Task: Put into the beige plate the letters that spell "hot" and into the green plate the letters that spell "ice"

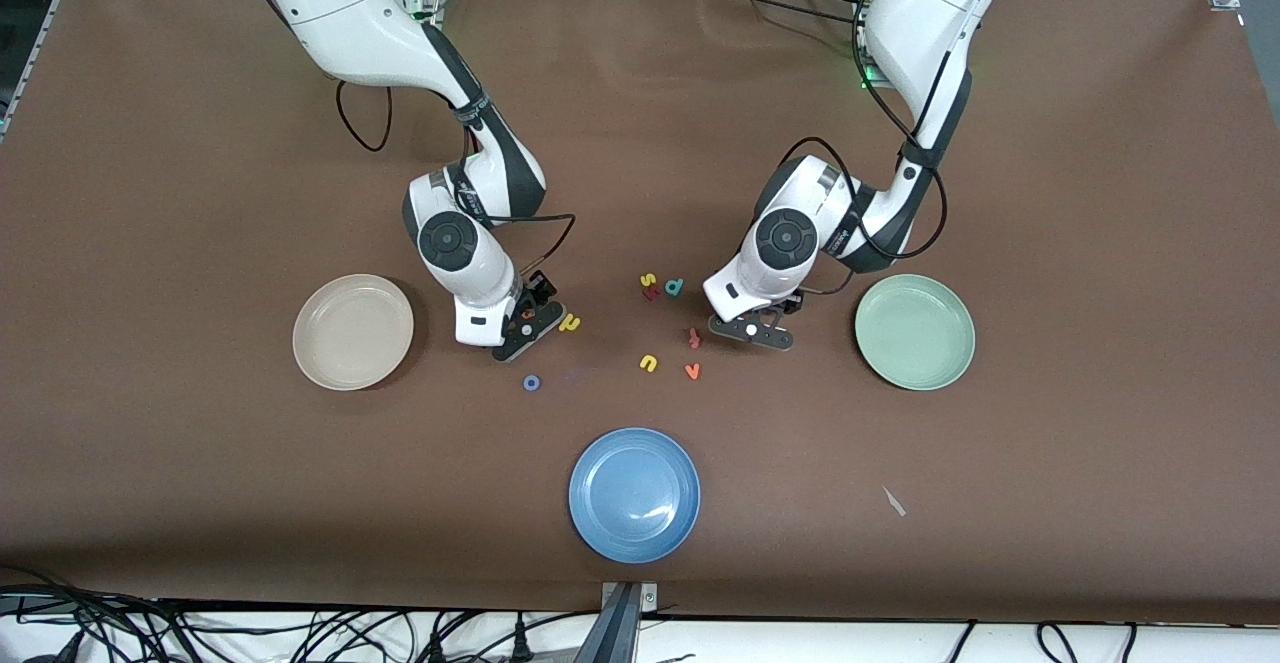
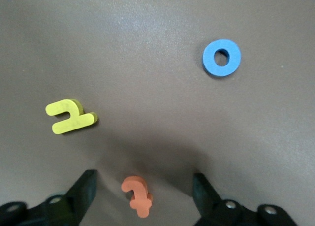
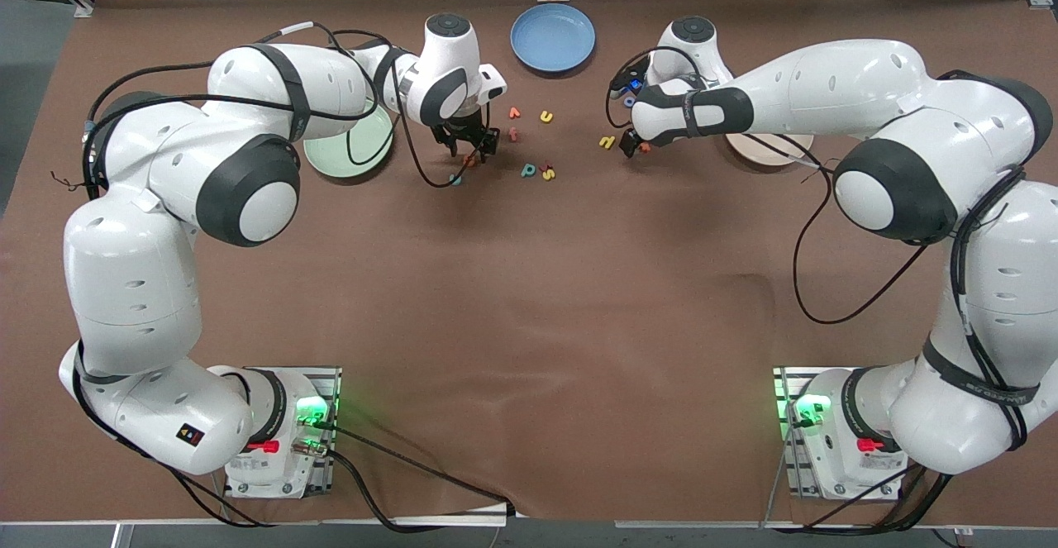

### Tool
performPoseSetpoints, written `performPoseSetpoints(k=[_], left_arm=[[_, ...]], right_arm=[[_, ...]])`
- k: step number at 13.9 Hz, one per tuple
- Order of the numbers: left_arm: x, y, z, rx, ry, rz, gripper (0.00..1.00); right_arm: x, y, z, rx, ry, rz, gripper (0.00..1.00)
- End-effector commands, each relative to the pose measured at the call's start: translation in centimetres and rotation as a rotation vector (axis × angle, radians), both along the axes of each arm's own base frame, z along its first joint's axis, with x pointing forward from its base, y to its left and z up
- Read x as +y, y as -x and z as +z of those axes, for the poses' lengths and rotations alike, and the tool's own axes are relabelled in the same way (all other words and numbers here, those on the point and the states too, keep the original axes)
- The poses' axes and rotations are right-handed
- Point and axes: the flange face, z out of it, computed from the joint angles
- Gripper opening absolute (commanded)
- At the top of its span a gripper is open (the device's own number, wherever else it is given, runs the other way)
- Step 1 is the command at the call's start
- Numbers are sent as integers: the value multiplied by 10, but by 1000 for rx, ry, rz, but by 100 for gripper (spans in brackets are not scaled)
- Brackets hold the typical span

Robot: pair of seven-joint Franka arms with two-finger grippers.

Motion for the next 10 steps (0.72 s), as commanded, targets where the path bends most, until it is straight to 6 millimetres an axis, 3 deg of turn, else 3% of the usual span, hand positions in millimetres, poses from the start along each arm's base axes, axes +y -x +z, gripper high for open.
performPoseSetpoints(k=[1, 2, 5, 7, 10], left_arm=[[0, 2, -7, -9, -18, -23, 67], [-1, 2, -8, -12, -17, -24, 66], [-2, 3, -9, -12, -17, -27, 28], [-1, 2, -5, -13, -16, -14, 13], [4, -8, 24, -27, -10, -9, 9]], right_arm=[[-2, 10, 7, 4, 4, 10, 79], [-2, 11, 11, 16, 8, 11, 77], [0, 15, 19, 43, 15, 21, 69], [1, 15, 19, 48, 17, 21, 66], [0, 16, 19, 48, 20, 28, 62]])
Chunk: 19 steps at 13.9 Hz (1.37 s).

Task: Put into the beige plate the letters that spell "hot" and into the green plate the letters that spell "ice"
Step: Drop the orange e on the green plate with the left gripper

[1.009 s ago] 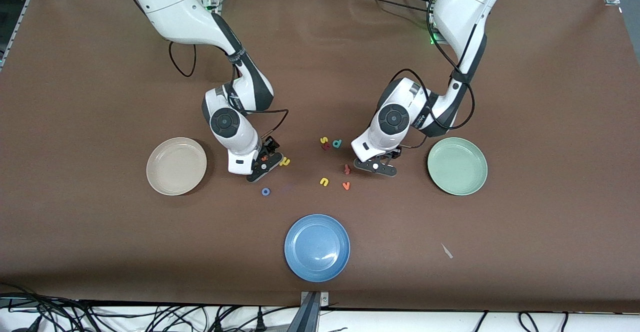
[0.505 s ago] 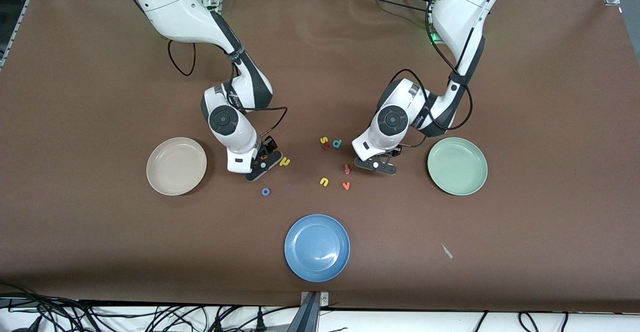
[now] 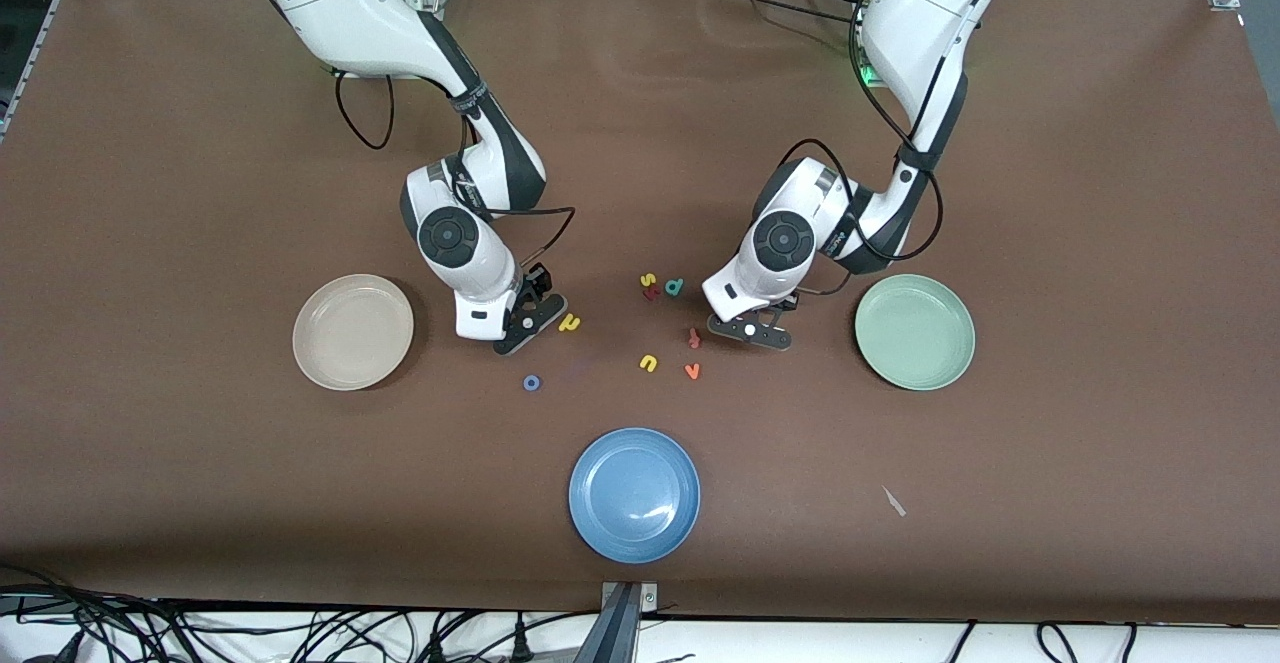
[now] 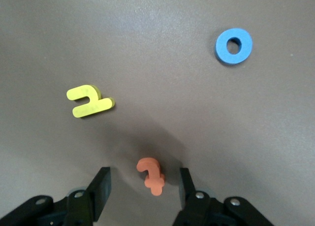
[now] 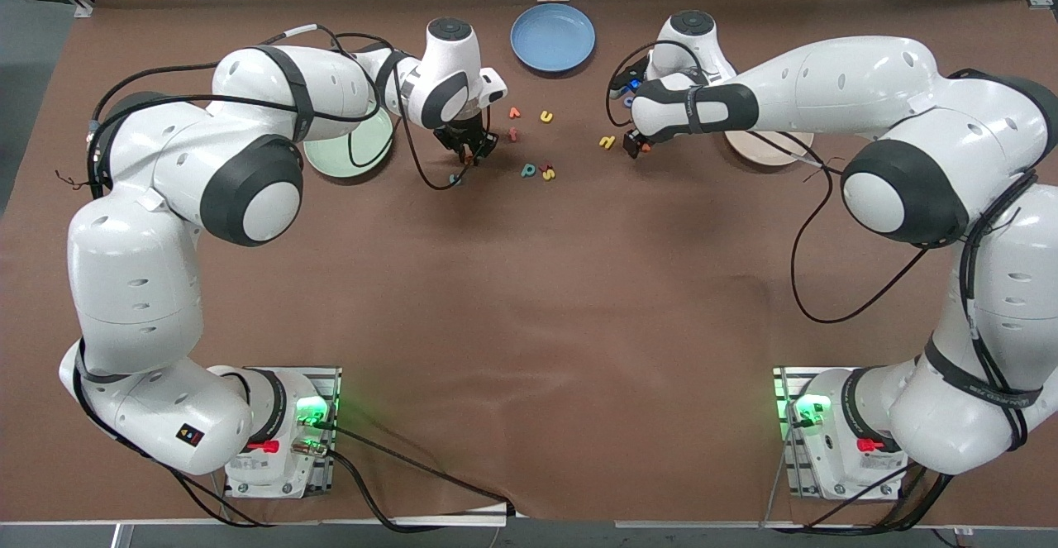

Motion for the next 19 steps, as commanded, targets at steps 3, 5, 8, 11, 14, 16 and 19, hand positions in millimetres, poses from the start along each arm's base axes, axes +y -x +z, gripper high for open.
performPoseSetpoints(k=[3, 5, 8, 11, 14, 16, 19], left_arm=[[46, -26, 68, -23, -63, -29, 10], [106, -51, 79, -17, -80, -115, 12], [163, -66, 70, 13, -75, -173, 14], [217, -76, 49, 52, -61, -187, 25], [211, -74, 48, 57, -61, -195, 100], [195, -73, 53, 48, -45, -208, 100], [134, -55, 70, 56, -1, -200, 100]], right_arm=[[-1, 8, 6, 2, 4, 25, 60], [-2, 8, 5, 4, 8, 28, 57], [-1, 10, -1, 6, 10, 31, 54], [-1, 10, -1, 5, 8, 32, 49], [-2, 10, -5, 8, 12, 43, 39], [-1, 9, -5, -1, 9, 42, 32], [-1, 7, -10, -16, 3, 31, 15]])
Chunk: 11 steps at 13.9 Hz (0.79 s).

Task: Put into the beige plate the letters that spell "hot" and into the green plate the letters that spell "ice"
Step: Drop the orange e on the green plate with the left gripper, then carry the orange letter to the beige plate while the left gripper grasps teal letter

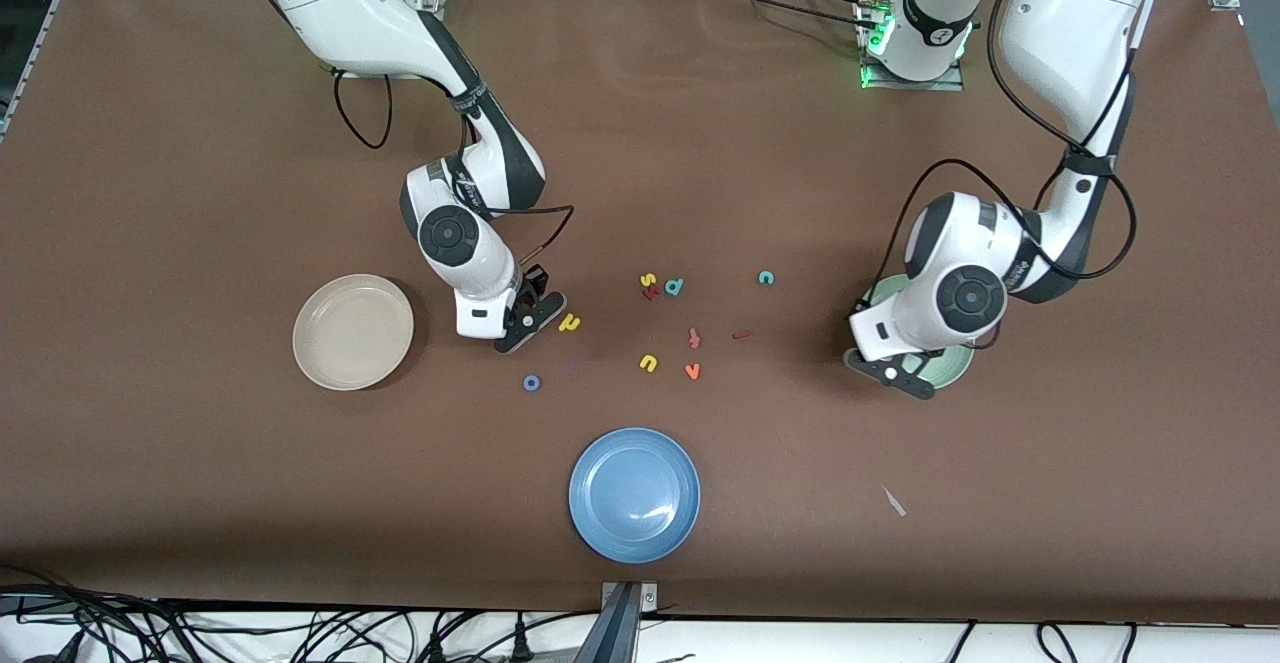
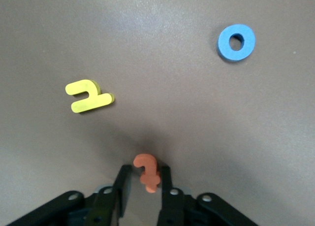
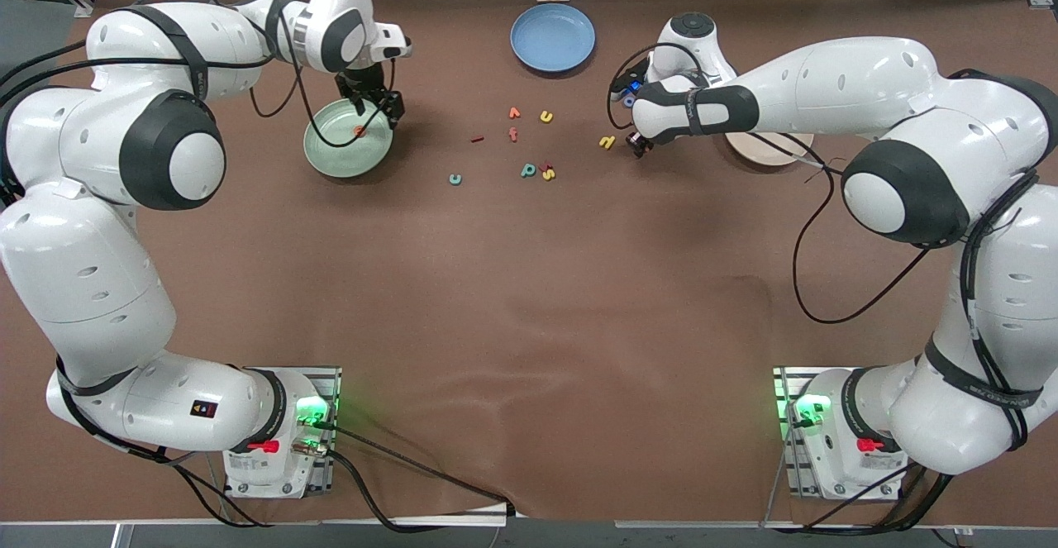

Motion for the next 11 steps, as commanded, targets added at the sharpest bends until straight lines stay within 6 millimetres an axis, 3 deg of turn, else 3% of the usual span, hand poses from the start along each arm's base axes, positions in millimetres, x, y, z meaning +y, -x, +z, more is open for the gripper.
performPoseSetpoints(k=[1, 5, 8, 11], left_arm=[[-57, 23, 16, 11, 6, 42, 100], [-95, 51, 6, 36, 0, 137, 100], [-114, 72, -10, 11, 14, 223, 99], [-129, 99, -30, -7, 18, 246, 98]], right_arm=[[4, 7, -8, -10, -1, 16, 13], [9, 1, 6, -11, -13, 3, 9], [10, -7, 39, 48, 10, -66, 6], [-35, -26, 85, 83, 59, -142, 6]])
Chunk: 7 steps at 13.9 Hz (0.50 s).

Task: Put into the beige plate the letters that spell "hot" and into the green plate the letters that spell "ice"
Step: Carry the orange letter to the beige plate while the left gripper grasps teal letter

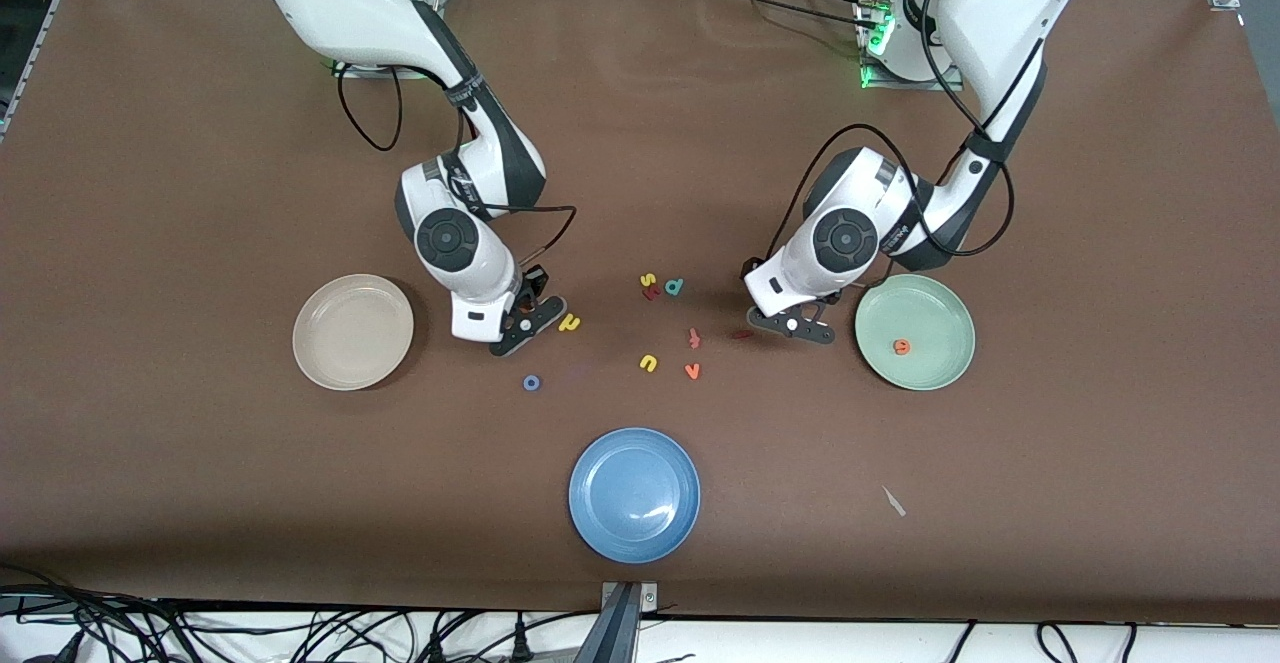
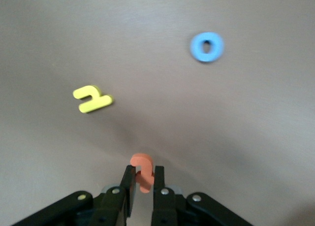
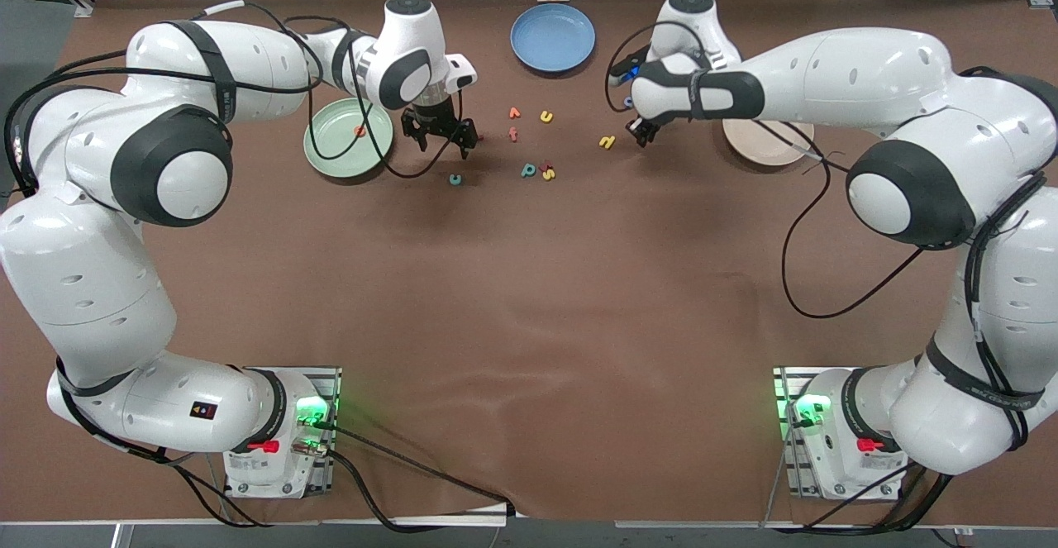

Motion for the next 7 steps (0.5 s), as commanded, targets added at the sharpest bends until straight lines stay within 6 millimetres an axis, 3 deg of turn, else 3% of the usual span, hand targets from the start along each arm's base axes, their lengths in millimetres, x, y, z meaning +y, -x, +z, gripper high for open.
performPoseSetpoints(k=[1, 3, 4, 5, 7], left_arm=[[-19, 27, -5, -27, -25, 13, 93], [-27, 32, -9, -39, -48, -16, 87], [-27, 34, -15, -51, -77, -23, 82], [-27, 35, -20, -59, -97, -26, 72], [-28, 35, -23, -61, -104, -18, 67]], right_arm=[[-51, -12, 47, 35, 46, -90, 6], [-87, -16, 63, 42, 65, -140, 2], [-115, -19, 64, 42, 80, -170, 1], [-137, -22, 61, 45, 95, -187, 0], [-174, -25, 53, 31, 109, -206, 0]])
